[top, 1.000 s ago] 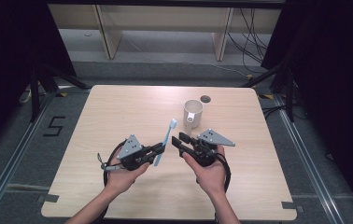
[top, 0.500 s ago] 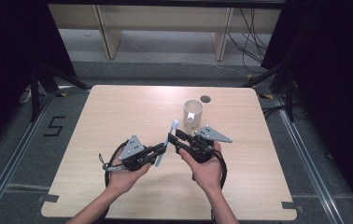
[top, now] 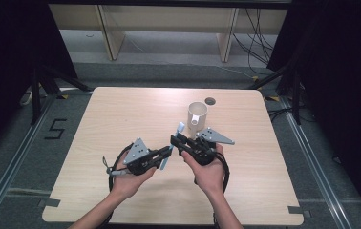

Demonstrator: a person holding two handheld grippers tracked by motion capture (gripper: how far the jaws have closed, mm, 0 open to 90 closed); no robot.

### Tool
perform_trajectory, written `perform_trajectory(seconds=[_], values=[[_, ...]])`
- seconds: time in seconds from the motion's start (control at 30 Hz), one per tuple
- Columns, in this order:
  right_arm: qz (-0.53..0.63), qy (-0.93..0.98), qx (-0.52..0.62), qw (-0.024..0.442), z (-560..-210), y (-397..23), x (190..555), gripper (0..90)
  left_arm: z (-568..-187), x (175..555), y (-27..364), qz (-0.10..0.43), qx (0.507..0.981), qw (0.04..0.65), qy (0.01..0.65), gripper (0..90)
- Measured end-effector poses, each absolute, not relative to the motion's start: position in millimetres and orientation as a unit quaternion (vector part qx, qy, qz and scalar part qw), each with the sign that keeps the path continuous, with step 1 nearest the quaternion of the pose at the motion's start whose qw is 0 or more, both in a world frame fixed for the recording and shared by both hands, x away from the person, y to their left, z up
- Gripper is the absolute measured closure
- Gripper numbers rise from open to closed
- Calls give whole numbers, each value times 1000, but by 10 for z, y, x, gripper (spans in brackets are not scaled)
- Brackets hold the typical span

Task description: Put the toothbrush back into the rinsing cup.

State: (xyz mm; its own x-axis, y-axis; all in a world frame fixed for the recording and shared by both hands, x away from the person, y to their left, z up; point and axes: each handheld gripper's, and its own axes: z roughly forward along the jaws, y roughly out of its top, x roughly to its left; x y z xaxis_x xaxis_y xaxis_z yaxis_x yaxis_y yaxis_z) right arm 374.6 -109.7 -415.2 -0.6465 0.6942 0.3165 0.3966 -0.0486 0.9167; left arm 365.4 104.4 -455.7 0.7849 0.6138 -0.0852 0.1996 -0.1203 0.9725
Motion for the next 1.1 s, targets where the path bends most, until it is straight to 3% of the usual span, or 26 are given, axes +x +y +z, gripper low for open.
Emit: perform_trajectory(seconds=[0.33, 0.43, 0.73, 0.77, 0.8, 0.83, 0.87, 1.1], values=[[614, 669, 398, 132, -4162, -1123, 3746, 821, -4551, 3657, 1009, 175, 727, 601, 284, 833], [613, 666, 409, 114, -4155, -1112, 3721, 833, -4565, 3666, 997, 174, 722, 607, 281, 833], [609, 678, 389, 134, -4143, -1106, 3737, 847, -4557, 3673, 994, 170, 727, 602, 284, 822], [611, 677, 388, 135, -4136, -1104, 3731, 847, -4562, 3681, 987, 165, 727, 604, 283, 761], [611, 677, 388, 135, -4136, -1104, 3731, 847, -4564, 3684, 985, 162, 730, 601, 282, 761], [609, 679, 387, 135, -4125, -1113, 3727, 847, -4573, 3690, 977, 159, 730, 602, 282, 655], [609, 679, 387, 135, -4125, -1113, 3727, 847, -4580, 3687, 974, 158, 729, 602, 285, 655], [610, 678, 372, 171, -4079, -1189, 3748, 847, -4610, 3638, 997, 188, 729, 600, 268, 382]])
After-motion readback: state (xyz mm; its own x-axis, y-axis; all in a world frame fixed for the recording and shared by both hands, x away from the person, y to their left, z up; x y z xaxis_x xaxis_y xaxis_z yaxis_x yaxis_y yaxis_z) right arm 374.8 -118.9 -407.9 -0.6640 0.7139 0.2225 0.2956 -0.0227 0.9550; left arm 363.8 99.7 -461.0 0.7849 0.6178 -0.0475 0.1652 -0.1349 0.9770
